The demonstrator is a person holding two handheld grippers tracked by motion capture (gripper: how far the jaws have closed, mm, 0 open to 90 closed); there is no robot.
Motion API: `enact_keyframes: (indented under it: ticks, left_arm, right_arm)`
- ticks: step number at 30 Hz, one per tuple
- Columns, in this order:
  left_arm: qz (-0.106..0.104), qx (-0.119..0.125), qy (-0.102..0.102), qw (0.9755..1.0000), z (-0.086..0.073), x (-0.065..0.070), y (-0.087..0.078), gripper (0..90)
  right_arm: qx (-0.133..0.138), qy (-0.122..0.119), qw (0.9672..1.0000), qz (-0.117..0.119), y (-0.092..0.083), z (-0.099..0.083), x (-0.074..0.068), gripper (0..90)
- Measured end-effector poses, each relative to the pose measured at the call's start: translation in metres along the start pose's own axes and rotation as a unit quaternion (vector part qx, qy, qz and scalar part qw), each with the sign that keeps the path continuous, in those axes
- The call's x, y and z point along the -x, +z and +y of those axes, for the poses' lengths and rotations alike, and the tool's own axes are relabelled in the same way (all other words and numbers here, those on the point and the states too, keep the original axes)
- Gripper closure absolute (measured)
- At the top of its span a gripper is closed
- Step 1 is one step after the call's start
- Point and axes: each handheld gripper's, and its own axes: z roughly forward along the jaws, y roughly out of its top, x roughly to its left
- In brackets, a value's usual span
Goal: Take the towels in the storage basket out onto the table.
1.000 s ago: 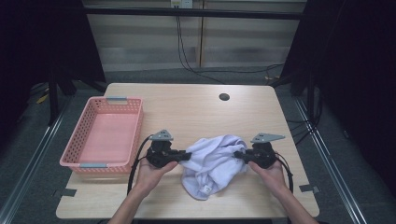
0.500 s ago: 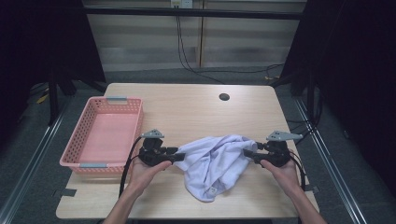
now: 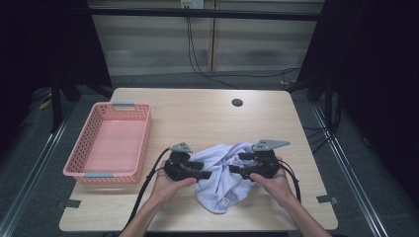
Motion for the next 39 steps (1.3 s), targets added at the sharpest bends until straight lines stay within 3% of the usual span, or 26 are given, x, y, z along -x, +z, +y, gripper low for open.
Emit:
enact_keyframes:
  ticks: [3, 5, 6, 8, 11, 14, 16, 18, 21, 23, 25, 30, 35, 37, 39]
  left_arm:
    - [0.001, -0.020, 0.014, 0.9997, -0.005, 0.004, 0.015, 40.9]
    - [0.022, -0.028, 0.056, 0.9978, -0.007, 0.011, 0.025, 49.5]
    - [0.028, -0.028, 0.057, 0.9976, -0.008, 0.013, 0.027, 53.9]
    - [0.028, -0.032, 0.049, 0.9979, -0.008, 0.010, 0.024, 74.8]
    - [0.014, -0.028, 0.033, 0.9990, -0.010, 0.004, 0.019, 82.4]
    - [0.011, -0.013, 0.027, 0.9995, -0.009, 0.004, 0.009, 82.8]
    - [0.010, 0.000, 0.023, 0.9997, -0.009, 0.004, -0.001, 83.0]
    - [0.007, 0.011, 0.018, 0.9997, -0.009, 0.003, -0.011, 83.0]
    - [0.005, 0.027, 0.021, 0.9994, -0.010, 0.001, -0.024, 83.2]
    - [-0.001, 0.047, -0.002, 0.9989, -0.010, -0.005, -0.031, 83.3]
    - [-0.004, 0.057, -0.005, 0.9983, -0.009, -0.006, -0.038, 83.3]
    - [-0.012, 0.102, -0.008, 0.9946, -0.006, 0.000, -0.066, 83.3]
    - [-0.018, 0.144, -0.004, 0.9894, -0.003, 0.008, -0.103, 83.4]
    - [-0.033, 0.168, -0.010, 0.9852, -0.002, 0.012, -0.116, 83.4]
    - [-0.031, 0.174, -0.002, 0.9843, -0.002, 0.014, -0.126, 83.3]
  right_arm:
    - [-0.031, -0.014, 0.9994, -0.007, 0.014, -0.008, -0.005, 33.5]
    - [-0.049, -0.019, 0.9986, -0.008, 0.019, -0.016, -0.006, 38.3]
    - [-0.053, -0.015, 0.9985, 0.000, 0.021, -0.019, -0.005, 39.8]
    - [-0.065, -0.019, 0.9977, -0.001, 0.021, -0.021, -0.004, 49.2]
    - [-0.063, -0.016, 0.9978, 0.000, 0.016, -0.020, -0.001, 67.5]
    - [-0.042, -0.017, 0.9989, -0.007, 0.005, -0.017, 0.004, 77.7]
    - [-0.021, -0.011, 0.9994, -0.026, -0.009, -0.013, 0.011, 83.1]
    - [0.002, 0.006, 0.9989, -0.047, -0.027, -0.010, 0.023, 84.6]
    - [0.024, 0.031, 0.9976, -0.057, -0.047, -0.011, 0.041, 85.5]
    - [0.038, 0.043, 0.9960, -0.068, -0.056, -0.011, 0.047, 85.8]
    - [0.052, 0.048, 0.9946, -0.076, -0.064, -0.006, 0.051, 85.9]
    - [0.106, 0.060, 0.9880, -0.094, -0.090, 0.013, 0.066, 86.1]
    - [0.134, 0.065, 0.9816, -0.119, -0.113, 0.035, 0.080, 86.3]
    - [0.143, 0.060, 0.9787, -0.134, -0.122, 0.046, 0.085, 86.3]
    - [0.152, 0.059, 0.9762, -0.143, -0.128, 0.058, 0.090, 86.2]
